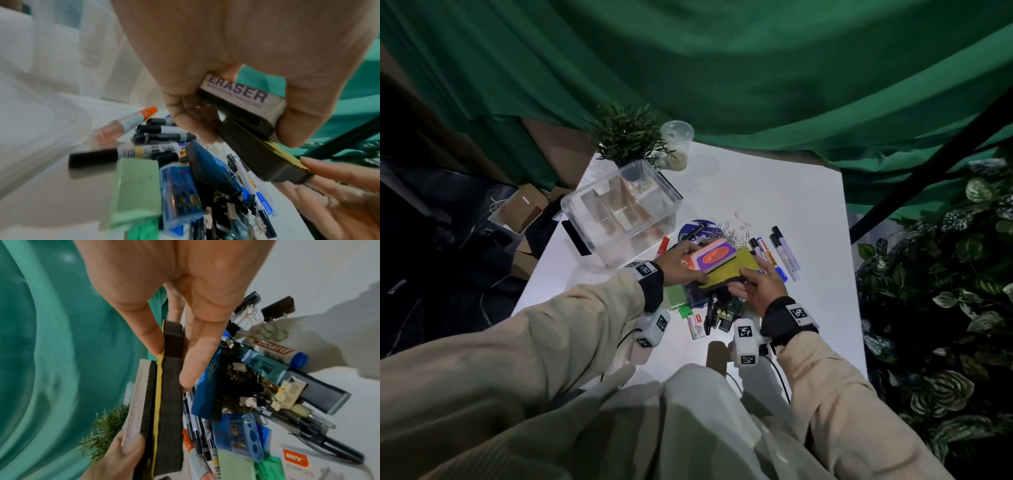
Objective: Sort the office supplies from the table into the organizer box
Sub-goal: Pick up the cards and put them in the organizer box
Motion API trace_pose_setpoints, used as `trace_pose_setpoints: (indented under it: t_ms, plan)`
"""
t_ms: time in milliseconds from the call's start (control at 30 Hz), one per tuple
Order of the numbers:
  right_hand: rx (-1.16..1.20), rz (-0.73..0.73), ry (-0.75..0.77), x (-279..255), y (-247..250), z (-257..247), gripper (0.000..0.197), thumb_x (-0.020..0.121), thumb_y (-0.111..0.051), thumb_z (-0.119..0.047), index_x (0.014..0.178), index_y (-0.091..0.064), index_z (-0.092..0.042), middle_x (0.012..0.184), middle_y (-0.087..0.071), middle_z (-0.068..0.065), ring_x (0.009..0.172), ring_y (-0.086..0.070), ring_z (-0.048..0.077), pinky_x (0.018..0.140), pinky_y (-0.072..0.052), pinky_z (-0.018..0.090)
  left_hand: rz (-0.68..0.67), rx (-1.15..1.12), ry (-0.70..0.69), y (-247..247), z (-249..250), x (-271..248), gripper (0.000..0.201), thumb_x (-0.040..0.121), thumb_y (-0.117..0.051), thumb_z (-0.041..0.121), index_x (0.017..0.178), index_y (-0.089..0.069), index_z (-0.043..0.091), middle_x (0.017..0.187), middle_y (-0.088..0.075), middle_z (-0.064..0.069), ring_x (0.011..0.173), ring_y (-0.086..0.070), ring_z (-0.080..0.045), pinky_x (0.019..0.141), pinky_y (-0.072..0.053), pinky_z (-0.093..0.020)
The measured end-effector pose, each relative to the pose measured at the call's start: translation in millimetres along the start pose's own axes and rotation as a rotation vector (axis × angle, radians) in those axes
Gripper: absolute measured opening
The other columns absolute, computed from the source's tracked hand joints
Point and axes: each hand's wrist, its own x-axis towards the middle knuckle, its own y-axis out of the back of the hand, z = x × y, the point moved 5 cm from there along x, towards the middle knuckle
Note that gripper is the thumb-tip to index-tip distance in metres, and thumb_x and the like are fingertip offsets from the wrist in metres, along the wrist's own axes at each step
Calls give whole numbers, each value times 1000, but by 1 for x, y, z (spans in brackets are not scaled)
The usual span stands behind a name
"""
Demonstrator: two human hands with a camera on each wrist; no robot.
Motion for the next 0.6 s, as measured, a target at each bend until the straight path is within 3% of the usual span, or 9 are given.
trace_pose_setpoints:
  t_ms: [67,200,267,367,400,467,533,600]
  plan:
    - [-26,-55,8,-1,-7,-6,49,90,-50,7,131,-45,-19,101,-65,21,74,-69,34,63,-61,35,1,96,-60,6,8,0,69,72,-80,35,131,-45,31,115,-58,3,89,-58,-13,73,-45,-19]
    - [-64,-151,-4,-1,-24,-15,57,85,-40,13,135,-44,-15,111,-61,22,89,-66,38,74,-60,39,-29,240,-160,8,23,-3,78,73,-78,42,140,-39,37,117,-56,5,97,-54,-12,82,-41,-19]
    - [-68,-182,-7,-2,-26,-19,49,85,-42,5,131,-48,-12,111,-62,20,91,-66,38,82,-57,43,-39,280,-196,9,27,-6,80,72,-79,41,141,-38,38,120,-56,5,100,-54,-12,85,-41,-20]
    - [-97,-193,-54,-1,-26,-22,30,87,-55,-19,116,-56,-12,101,-67,17,90,-67,38,86,-55,48,-56,365,-245,17,29,-12,78,71,-81,32,138,-42,40,119,-58,6,99,-56,-12,85,-42,-21]
    - [-150,-203,-69,-1,-28,-23,29,85,-61,-24,111,-58,-14,100,-68,15,91,-66,36,83,-56,46,-69,389,-260,21,30,-15,77,70,-81,28,137,-44,39,120,-59,3,100,-56,-12,86,-43,-21]
    - [-296,-250,-70,1,-40,-24,32,75,-73,-29,101,-58,-19,98,-67,11,84,-64,27,65,-54,33,-84,469,-314,34,34,-20,74,69,-81,21,135,-49,34,120,-58,-1,106,-54,-14,92,-41,-23]
    - [-409,-285,-39,4,-58,-28,29,75,-76,-23,95,-55,-22,93,-65,9,74,-61,21,54,-48,26,-63,545,-332,56,35,-25,72,69,-81,22,134,-51,32,118,-57,0,107,-53,-14,94,-40,-23]
    - [-463,-302,9,4,-85,-35,28,79,-73,-13,100,-56,-21,88,-65,9,67,-60,20,49,-49,24,-8,564,-299,88,28,-29,76,68,-82,24,136,-49,29,122,-55,0,108,-51,-13,95,-39,-23]
